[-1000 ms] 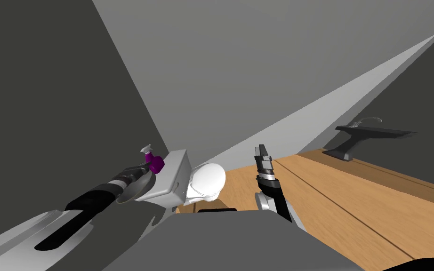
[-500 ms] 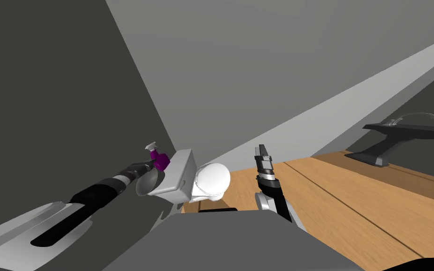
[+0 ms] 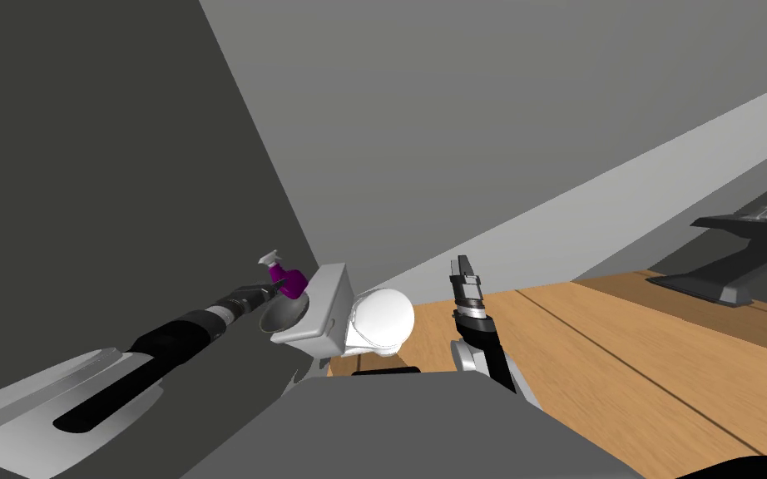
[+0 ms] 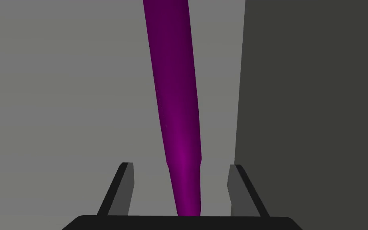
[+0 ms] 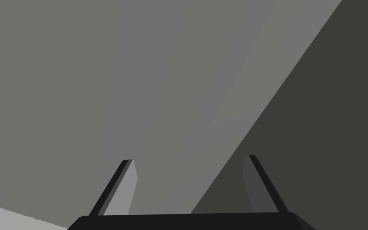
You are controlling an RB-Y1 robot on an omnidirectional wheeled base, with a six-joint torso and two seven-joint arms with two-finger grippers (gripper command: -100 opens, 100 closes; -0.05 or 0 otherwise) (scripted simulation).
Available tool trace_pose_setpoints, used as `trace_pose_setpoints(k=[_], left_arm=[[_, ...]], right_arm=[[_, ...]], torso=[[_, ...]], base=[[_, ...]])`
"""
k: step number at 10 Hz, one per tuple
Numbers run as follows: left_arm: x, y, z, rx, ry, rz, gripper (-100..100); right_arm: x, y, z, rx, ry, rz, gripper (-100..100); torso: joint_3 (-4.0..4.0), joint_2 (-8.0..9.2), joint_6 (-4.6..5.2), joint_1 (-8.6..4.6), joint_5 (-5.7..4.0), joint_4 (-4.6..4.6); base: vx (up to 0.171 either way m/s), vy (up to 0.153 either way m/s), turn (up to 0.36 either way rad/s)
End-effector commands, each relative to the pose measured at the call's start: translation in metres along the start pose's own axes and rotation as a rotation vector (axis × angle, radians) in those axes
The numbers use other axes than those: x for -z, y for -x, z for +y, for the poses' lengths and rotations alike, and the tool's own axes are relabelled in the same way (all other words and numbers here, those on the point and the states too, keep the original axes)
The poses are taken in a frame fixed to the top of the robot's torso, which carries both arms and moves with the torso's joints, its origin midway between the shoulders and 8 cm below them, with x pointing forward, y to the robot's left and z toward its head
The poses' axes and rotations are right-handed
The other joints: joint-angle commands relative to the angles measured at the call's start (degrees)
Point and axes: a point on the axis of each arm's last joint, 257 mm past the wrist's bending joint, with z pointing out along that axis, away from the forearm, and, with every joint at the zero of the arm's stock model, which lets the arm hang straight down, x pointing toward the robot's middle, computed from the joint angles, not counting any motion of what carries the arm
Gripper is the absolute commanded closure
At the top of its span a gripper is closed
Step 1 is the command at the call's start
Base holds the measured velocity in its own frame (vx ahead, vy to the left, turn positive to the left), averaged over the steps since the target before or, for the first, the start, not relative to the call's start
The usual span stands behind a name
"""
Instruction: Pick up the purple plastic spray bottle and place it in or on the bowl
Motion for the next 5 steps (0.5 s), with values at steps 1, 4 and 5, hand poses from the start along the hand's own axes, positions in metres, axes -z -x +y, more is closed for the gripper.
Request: trace_pose_setpoints(k=[1, 4, 5], left_arm=[[0.0000, 0.0000, 0.0000, 0.000, 0.000, 0.000, -100], [0.0000, 0.0000, 0.0000, 0.000, 0.000, 0.000, -100], [0.0000, 0.0000, 0.0000, 0.000, 0.000, 0.000, 0]], right_arm=[[0.0000, 0.0000, 0.0000, 0.000, 0.000, 0.000, 0], [0.0000, 0.0000, 0.0000, 0.000, 0.000, 0.000, 0], [0.0000, 0.0000, 0.0000, 0.000, 0.000, 0.000, 0]], torso=[[0.00, 0.00, 0.00, 0.00, 0.00, 0.00], [0.03, 0.04, 0.00, -0.06, -0.02, 0.01], [0.03, 0.05, 0.00, -0.06, -0.02, 0.01]], base=[[0.000, 0.000, 0.000], [0.000, 0.000, 0.000], [0.000, 0.000, 0.000]])
